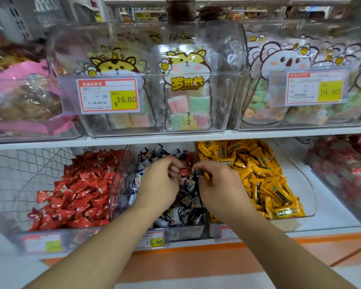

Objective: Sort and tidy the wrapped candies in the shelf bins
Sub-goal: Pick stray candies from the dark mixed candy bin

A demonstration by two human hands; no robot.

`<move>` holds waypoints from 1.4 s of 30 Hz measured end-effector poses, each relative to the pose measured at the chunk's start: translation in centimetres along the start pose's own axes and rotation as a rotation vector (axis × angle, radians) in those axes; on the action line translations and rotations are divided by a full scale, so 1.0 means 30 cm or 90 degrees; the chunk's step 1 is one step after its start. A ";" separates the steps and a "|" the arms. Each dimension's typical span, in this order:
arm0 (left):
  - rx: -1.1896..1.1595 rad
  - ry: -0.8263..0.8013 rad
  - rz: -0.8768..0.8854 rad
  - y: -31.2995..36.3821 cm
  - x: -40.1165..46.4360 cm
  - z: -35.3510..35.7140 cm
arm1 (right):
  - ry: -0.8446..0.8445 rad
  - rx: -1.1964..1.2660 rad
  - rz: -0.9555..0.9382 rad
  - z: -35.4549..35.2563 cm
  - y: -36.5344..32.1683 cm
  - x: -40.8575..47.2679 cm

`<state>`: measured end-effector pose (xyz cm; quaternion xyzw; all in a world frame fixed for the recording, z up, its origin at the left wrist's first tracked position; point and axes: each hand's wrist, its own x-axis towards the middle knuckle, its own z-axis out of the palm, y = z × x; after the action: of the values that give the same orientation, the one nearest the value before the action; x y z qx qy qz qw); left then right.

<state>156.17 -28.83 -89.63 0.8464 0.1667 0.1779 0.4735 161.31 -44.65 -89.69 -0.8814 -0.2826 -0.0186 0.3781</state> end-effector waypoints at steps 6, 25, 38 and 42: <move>-0.013 0.028 0.090 0.007 -0.065 -0.064 | 0.014 -0.064 -0.068 0.002 -0.060 0.016; 0.005 0.046 0.073 -0.005 -0.154 -0.240 | -0.007 0.084 -0.039 0.046 -0.189 0.013; 0.227 0.231 0.036 -0.100 -0.172 -0.476 | 0.020 -0.057 0.025 0.029 -0.169 0.013; 0.250 0.141 0.152 -0.051 -0.193 -0.386 | 0.048 -0.100 0.064 0.001 -0.102 0.030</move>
<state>145.59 -22.09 -86.11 0.9112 0.1476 0.2883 0.2547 160.49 -42.48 -87.48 -0.9200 -0.2214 -0.0548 0.3189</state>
